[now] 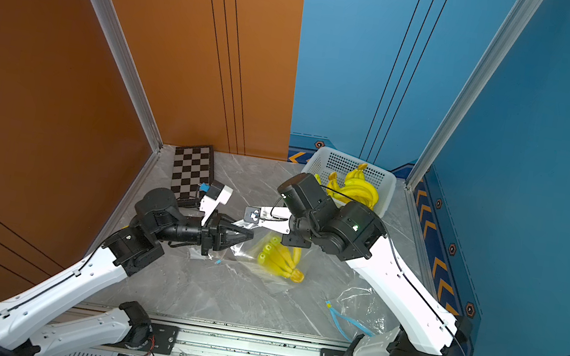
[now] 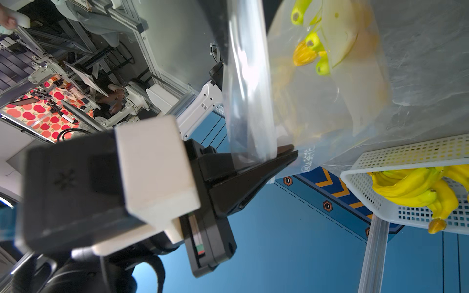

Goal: Open the zip-top bag and take out the banana
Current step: Pick up the zipper food storage bag at the center of the board.

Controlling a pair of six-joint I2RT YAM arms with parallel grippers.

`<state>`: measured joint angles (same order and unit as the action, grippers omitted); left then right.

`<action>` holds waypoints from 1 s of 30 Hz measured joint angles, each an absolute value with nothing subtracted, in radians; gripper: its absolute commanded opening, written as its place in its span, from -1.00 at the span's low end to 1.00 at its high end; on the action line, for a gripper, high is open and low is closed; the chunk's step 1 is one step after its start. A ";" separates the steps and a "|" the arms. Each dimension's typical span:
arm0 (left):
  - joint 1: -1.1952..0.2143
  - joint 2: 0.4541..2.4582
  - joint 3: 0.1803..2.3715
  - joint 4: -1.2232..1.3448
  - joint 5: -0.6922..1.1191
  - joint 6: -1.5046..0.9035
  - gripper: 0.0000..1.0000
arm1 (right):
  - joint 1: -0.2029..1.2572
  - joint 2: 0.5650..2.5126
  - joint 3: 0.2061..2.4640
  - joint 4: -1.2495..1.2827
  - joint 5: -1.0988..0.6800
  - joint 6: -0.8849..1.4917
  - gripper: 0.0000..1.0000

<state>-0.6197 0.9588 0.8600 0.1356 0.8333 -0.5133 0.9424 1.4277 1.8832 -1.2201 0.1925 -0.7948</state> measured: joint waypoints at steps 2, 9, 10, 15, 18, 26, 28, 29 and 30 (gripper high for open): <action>-0.620 0.968 0.860 0.133 0.829 -0.521 0.15 | 0.942 1.422 1.876 -1.219 0.192 -0.781 -1.00; -0.612 0.989 0.860 0.140 0.822 -0.540 -0.56 | 0.937 1.407 1.844 -1.211 0.208 -0.729 -1.00; -0.606 0.992 0.860 0.144 0.821 -0.541 -0.63 | 0.937 1.407 1.839 -1.208 0.213 -0.720 -1.00; -0.562 0.997 0.860 0.149 0.818 -0.553 -0.90 | 0.937 1.406 1.805 -1.186 0.222 -0.676 -1.00; -0.531 0.997 0.863 0.147 0.823 -0.548 -1.00 | 0.937 1.394 1.770 -1.155 0.221 -0.646 -0.28; -0.505 1.072 1.076 -0.226 0.840 -0.211 -1.00 | 0.820 1.313 1.761 -1.124 0.000 -0.504 0.77; -0.535 1.105 1.151 -0.358 0.834 -0.049 -1.00 | 0.774 1.289 1.789 -1.121 -0.117 -0.457 0.72; -0.543 1.113 1.166 -0.398 0.833 0.006 -1.00 | 0.764 1.280 1.798 -1.116 -0.165 -0.441 0.69; -0.553 1.121 1.175 -0.447 0.830 0.076 -1.00 | 0.761 1.269 1.801 -1.108 -0.221 -0.427 0.63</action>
<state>-0.5526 1.1210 1.1751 -0.4469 0.8295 0.0761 0.7609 1.2686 1.8011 -1.1076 -0.2214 -0.4267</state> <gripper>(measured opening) 0.050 0.849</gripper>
